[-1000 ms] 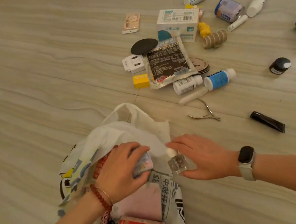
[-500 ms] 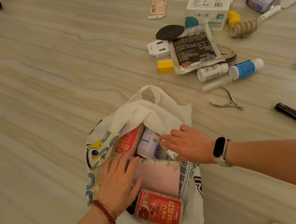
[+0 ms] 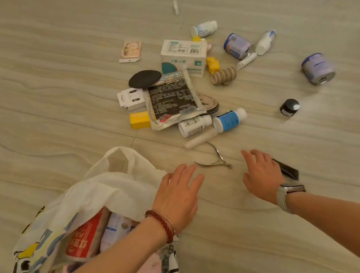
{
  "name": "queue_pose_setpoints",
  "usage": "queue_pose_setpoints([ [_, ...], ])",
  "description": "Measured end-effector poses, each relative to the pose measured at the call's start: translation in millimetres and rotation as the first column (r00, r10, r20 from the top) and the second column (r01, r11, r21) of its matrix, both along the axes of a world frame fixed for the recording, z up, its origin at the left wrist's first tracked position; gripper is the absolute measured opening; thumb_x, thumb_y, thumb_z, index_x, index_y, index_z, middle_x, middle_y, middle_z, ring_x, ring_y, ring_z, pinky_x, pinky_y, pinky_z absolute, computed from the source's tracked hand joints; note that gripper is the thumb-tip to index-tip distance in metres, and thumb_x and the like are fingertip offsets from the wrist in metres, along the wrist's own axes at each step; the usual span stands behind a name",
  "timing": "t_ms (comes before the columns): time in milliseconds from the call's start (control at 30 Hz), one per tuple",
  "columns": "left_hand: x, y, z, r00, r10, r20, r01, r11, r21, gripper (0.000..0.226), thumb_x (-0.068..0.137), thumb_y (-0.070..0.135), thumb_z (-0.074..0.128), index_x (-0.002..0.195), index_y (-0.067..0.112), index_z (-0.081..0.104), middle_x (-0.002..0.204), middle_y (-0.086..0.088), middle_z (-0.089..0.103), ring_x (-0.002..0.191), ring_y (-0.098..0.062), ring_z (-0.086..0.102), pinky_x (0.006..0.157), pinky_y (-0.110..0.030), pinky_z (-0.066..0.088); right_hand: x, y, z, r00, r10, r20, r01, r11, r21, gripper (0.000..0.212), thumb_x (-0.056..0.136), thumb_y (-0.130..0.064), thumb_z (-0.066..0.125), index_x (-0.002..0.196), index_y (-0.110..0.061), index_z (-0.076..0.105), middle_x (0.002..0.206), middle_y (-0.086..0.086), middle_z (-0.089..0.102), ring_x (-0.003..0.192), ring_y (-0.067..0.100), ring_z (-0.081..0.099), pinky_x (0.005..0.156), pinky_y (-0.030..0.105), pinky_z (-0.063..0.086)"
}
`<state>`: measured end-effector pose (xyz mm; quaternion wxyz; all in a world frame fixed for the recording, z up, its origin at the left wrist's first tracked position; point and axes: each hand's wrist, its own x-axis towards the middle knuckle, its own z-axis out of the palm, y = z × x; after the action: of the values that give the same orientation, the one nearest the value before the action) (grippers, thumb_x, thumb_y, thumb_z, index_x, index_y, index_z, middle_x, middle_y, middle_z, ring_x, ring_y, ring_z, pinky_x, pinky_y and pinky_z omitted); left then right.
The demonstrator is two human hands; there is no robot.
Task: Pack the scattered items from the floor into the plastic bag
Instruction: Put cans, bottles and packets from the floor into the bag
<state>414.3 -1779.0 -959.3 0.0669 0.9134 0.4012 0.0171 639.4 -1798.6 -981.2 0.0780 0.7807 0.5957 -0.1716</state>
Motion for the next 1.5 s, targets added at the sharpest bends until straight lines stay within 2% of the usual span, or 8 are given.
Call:
queue_pose_setpoints([
  [133, 63, 24, -27, 0.991, -0.004, -0.130, -0.028, 0.969, -0.245, 0.060, 0.090, 0.014, 0.041, 0.143, 0.022, 0.013, 0.155, -0.004, 0.003, 0.142, -0.025, 0.002, 0.109, -0.041, 0.023, 50, -11, -17, 0.975, -0.222, 0.028, 0.223, 0.974, -0.032, 0.061, 0.087, -0.016, 0.040, 0.142, -0.015, 0.012, 0.147, 0.009, 0.022, 0.136, 0.029, 0.019, 0.110, 0.050, 0.023],
  [300, 98, 46, -57, 0.983, -0.047, -0.179, -0.005, 0.959, -0.282, 0.071, 0.087, 0.002, 0.038, 0.143, 0.029, 0.004, 0.155, 0.001, -0.010, 0.143, -0.025, -0.005, 0.112, -0.044, 0.020, 68, -18, -30, 0.965, -0.254, 0.069, 0.258, 0.965, -0.049, 0.057, 0.089, -0.014, 0.038, 0.141, -0.011, 0.015, 0.141, 0.011, 0.030, 0.126, 0.031, 0.033, 0.097, 0.043, 0.038],
  [467, 106, 59, -61, 0.979, -0.117, -0.167, 0.094, 0.985, -0.144, 0.053, 0.083, 0.002, 0.050, 0.131, 0.023, 0.039, 0.146, -0.001, 0.032, 0.125, -0.026, 0.036, 0.088, -0.036, 0.041, 67, -11, -34, 0.978, -0.191, 0.088, 0.194, 0.980, -0.038, 0.034, 0.089, -0.011, 0.037, 0.124, -0.010, 0.039, 0.123, 0.010, 0.045, 0.113, 0.029, 0.042, 0.085, 0.037, 0.039],
  [567, 102, 61, -61, 0.964, -0.179, -0.199, 0.197, 0.977, 0.078, 0.026, 0.051, 0.016, 0.082, 0.070, 0.024, 0.067, 0.075, 0.007, 0.067, 0.076, -0.016, 0.062, 0.058, -0.024, 0.046, 62, -8, -31, 0.989, -0.145, 0.017, 0.145, 0.989, -0.015, 0.034, 0.090, -0.018, 0.039, 0.124, -0.011, 0.040, 0.121, 0.009, 0.046, 0.111, 0.028, 0.044, 0.085, 0.037, 0.041],
  [800, 71, 35, -37, 0.972, -0.195, 0.130, 0.183, 0.978, 0.103, 0.017, 0.059, 0.020, 0.072, 0.075, 0.021, 0.065, 0.072, 0.002, 0.064, 0.065, -0.015, 0.064, 0.096, -0.049, 0.042, 36, -5, -3, 0.974, -0.024, -0.226, 0.057, 0.989, 0.140, 0.041, 0.089, -0.024, 0.046, 0.129, -0.014, 0.040, 0.115, 0.007, 0.050, 0.104, 0.023, 0.049, 0.076, 0.033, 0.045],
  [933, 23, 2, 5, 0.932, -0.122, 0.343, 0.145, 0.989, -0.043, 0.020, 0.074, 0.030, 0.049, 0.091, 0.021, 0.056, 0.081, 0.001, 0.061, 0.071, -0.013, 0.058, 0.094, -0.030, 0.044, 10, -5, 18, 0.935, 0.102, -0.339, -0.026, 0.975, 0.220, 0.042, 0.090, -0.025, 0.049, 0.130, -0.015, 0.041, 0.112, 0.005, 0.050, 0.101, 0.021, 0.048, 0.073, 0.029, 0.041],
  [1267, -158, -95, 27, 0.922, 0.386, 0.034, -0.373, 0.909, -0.188, 0.022, 0.072, 0.039, 0.045, 0.086, 0.026, 0.056, 0.078, 0.008, 0.062, 0.064, -0.009, 0.062, 0.046, -0.021, 0.048, -138, -32, 48, 0.626, 0.644, -0.440, -0.636, 0.748, 0.190, 0.053, 0.089, -0.041, 0.048, 0.136, -0.021, 0.034, 0.125, 0.002, 0.052, 0.115, 0.019, 0.048, 0.087, 0.032, 0.044],
  [1500, -199, -97, 22, 0.806, 0.568, -0.169, -0.581, 0.813, -0.039, 0.020, 0.066, 0.029, 0.074, 0.075, 0.017, 0.061, 0.069, -0.003, 0.065, 0.060, -0.022, 0.064, 0.045, -0.028, 0.050, -249, -36, 43, 0.657, 0.600, -0.457, -0.607, 0.780, 0.152, 0.042, 0.089, -0.036, 0.051, 0.123, -0.013, 0.045, 0.120, 0.011, 0.055, 0.113, 0.026, 0.047, 0.089, 0.037, 0.041],
])
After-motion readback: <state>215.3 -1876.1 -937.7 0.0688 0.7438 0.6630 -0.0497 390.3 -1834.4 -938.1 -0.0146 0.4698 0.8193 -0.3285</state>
